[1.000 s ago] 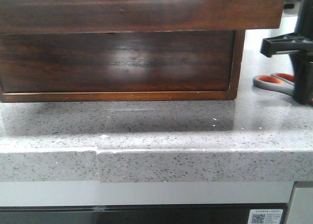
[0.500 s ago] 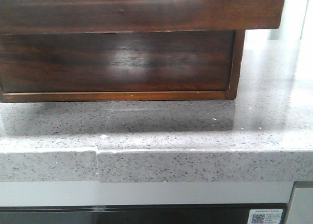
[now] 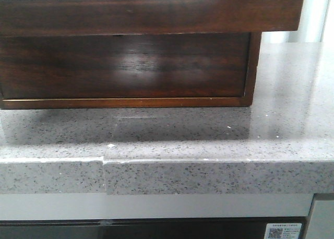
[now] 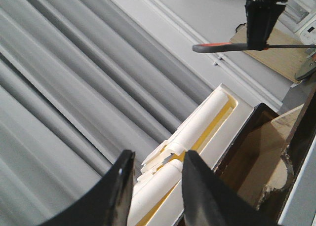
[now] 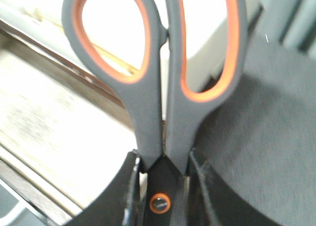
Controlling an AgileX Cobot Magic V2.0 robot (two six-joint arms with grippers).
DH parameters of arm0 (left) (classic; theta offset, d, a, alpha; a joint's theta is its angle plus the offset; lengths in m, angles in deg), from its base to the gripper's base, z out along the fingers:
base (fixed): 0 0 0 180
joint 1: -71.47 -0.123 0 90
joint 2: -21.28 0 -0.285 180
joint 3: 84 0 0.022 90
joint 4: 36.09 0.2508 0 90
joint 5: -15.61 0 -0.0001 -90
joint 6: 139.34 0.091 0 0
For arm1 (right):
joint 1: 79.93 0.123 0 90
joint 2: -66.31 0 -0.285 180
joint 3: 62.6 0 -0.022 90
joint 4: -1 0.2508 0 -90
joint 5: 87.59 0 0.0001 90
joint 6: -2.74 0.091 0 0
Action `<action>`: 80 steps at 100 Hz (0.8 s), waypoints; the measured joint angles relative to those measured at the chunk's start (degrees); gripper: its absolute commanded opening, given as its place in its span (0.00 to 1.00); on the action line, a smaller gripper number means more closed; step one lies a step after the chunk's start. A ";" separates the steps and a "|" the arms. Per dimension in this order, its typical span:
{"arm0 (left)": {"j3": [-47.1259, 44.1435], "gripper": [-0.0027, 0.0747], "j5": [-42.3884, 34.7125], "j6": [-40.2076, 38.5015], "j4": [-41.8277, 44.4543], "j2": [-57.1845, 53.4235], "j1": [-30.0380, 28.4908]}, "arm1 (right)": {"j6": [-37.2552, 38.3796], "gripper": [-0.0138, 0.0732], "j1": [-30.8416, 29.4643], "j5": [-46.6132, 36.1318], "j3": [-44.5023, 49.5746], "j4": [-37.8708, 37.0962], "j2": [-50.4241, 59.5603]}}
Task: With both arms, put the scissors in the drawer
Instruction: 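Lower the scissors into the open drawer and open the right gripper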
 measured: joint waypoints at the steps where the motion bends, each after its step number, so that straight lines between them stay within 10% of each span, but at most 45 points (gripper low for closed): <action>1: 0.00 0.32 0.00 0.00 0.00 0.00 0.00 | -0.32 0.09 0.56 -0.48 0.02 -0.02 0.10; 40: 0.00 0.32 0.08 -0.57 -0.10 0.00 0.00 | -20.73 0.09 17.57 -9.64 -0.25 0.61 -3.96; 80: 0.00 0.32 0.08 -0.57 -1.03 0.00 0.00 | -27.46 0.09 20.72 -13.75 -0.25 0.61 -13.71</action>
